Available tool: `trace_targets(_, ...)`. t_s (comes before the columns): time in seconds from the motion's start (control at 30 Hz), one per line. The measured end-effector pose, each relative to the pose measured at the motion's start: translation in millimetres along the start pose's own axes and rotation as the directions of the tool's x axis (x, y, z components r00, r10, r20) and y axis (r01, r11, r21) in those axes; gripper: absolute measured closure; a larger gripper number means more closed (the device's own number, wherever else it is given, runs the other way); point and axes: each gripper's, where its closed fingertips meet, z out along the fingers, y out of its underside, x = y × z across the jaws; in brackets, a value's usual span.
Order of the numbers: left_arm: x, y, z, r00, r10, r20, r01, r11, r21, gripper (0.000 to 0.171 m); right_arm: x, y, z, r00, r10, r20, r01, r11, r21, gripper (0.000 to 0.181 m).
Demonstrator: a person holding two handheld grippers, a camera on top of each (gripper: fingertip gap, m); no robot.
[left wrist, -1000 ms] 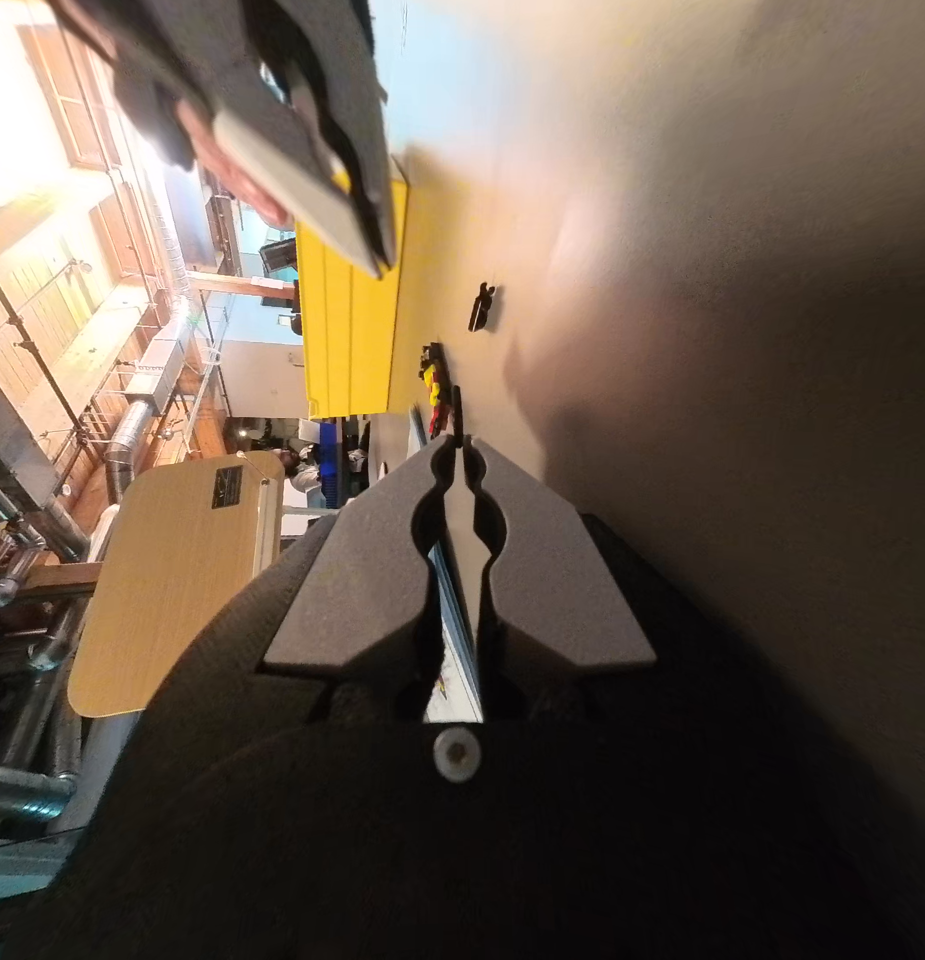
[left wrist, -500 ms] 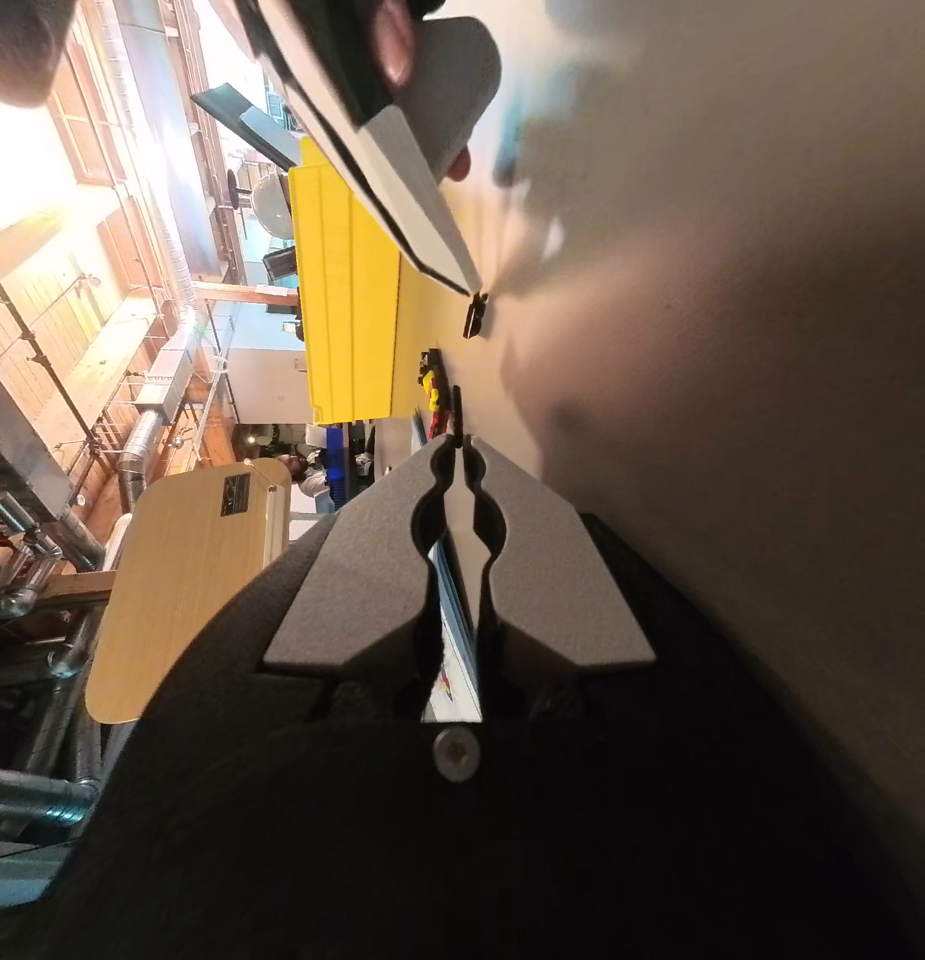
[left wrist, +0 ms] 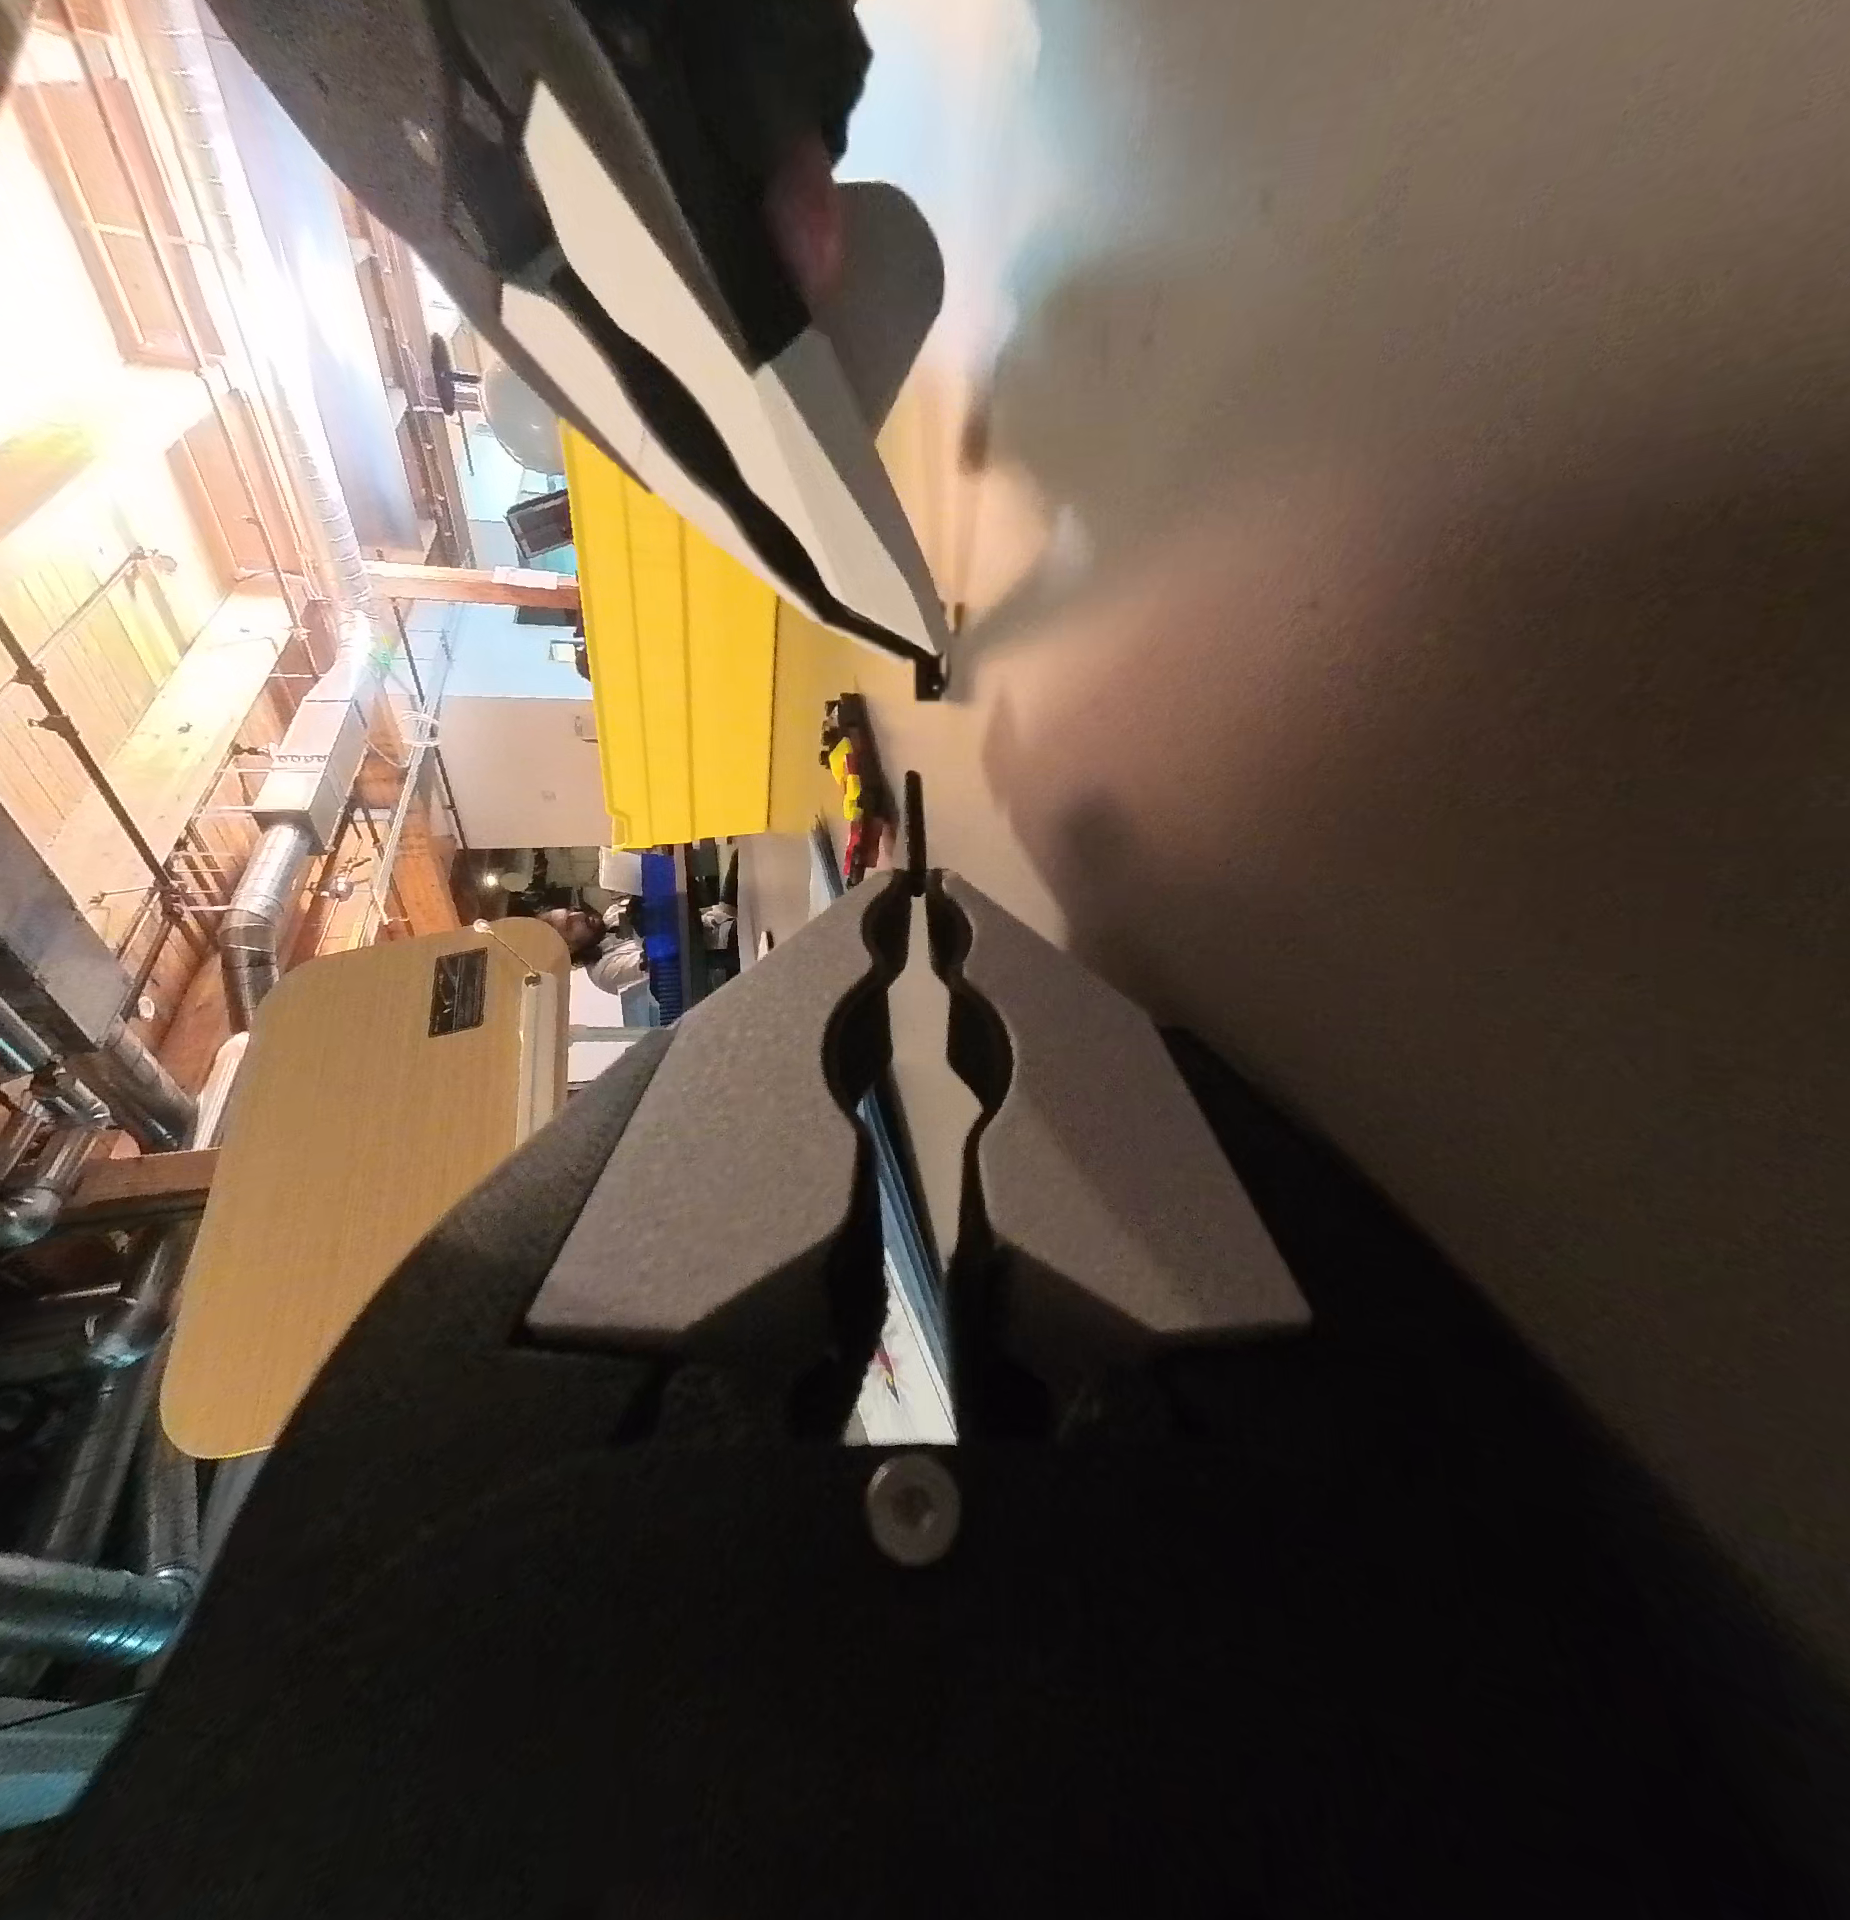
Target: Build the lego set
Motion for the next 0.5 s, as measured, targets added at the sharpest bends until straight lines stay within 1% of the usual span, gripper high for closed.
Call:
trace_targets(0.13,-0.2,-0.4,0.0,1.000,0.003,0.001,-0.003,1.000,0.002,0.170,5.7,-2.6,-0.8,0.993,0.107,0.043,-0.109,0.993,0.036,0.170)
trace_targets(0.33,-1.1,-1.3,-0.3,1.000,0.009,0.007,-0.009,1.000,0.006,0.170,2.5,3.6,4.0,0.967,0.214,0.139,-0.217,0.976,0.003,0.169)
trace_targets(0.43,-1.0,-1.4,-0.5,1.000,0.010,0.008,-0.010,1.000,0.006,0.170,1.6,2.9,4.1,0.955,0.240,0.176,-0.244,0.970,0.001,0.176)
trace_targets(0.5,-1.5,-1.8,-0.6,1.000,0.008,0.009,-0.008,1.000,0.009,0.170,-1.0,0.7,3.3,0.950,0.227,0.212,-0.234,0.972,0.006,0.176)
